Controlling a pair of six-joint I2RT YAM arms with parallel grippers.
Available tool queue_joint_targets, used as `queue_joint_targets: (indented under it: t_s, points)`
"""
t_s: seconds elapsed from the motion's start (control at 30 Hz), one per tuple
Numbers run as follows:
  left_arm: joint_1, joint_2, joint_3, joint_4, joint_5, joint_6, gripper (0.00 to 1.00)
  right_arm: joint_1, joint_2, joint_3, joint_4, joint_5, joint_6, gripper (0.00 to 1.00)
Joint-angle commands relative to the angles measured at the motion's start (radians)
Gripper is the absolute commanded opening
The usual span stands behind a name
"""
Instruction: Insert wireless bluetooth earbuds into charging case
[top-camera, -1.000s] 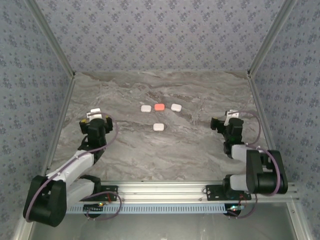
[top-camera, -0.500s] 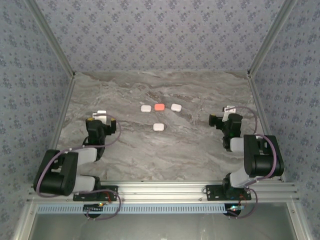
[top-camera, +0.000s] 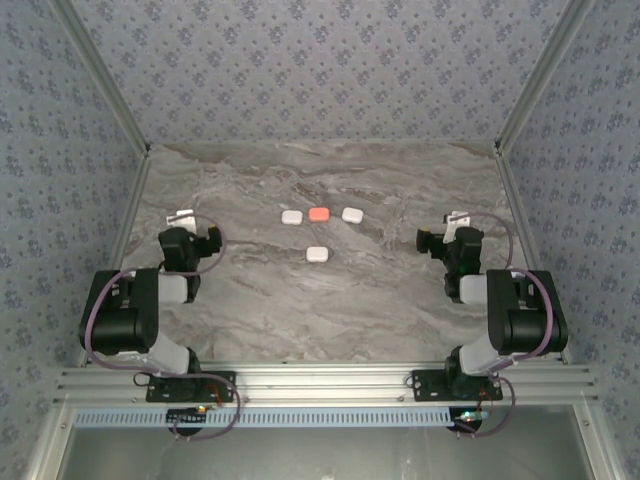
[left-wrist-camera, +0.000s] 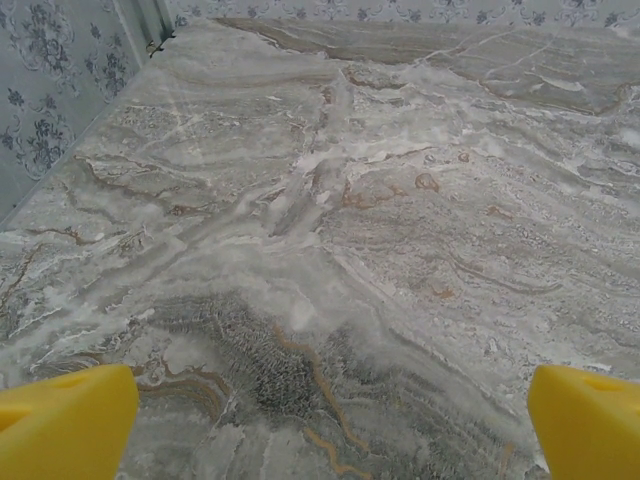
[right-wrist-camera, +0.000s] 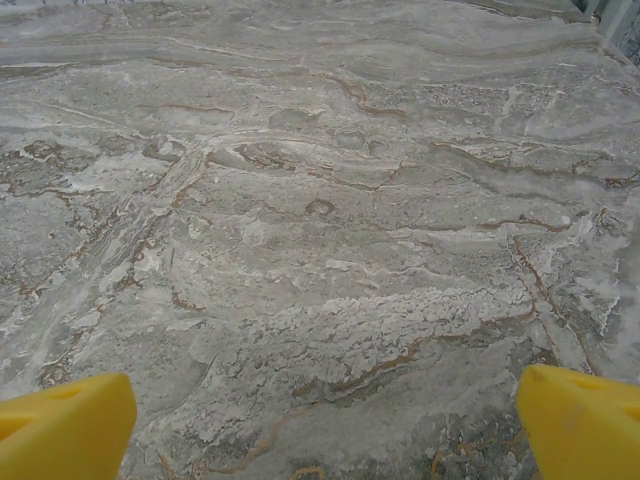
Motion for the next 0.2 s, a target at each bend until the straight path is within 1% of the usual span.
queue_joint_targets:
  t_s: [0.0, 0.17]
  points:
    - [-0.009, -0.002, 0.012, -0.002, 0.015, -0.010, 0.99, 0.003, 0.004, 0.018, 0.012, 0.010, -0.015, 1.00]
    - [-0.013, -0.002, 0.016, -0.007, 0.010, -0.006, 0.99, 0.004, 0.003, 0.018, 0.012, 0.009, -0.015, 1.00]
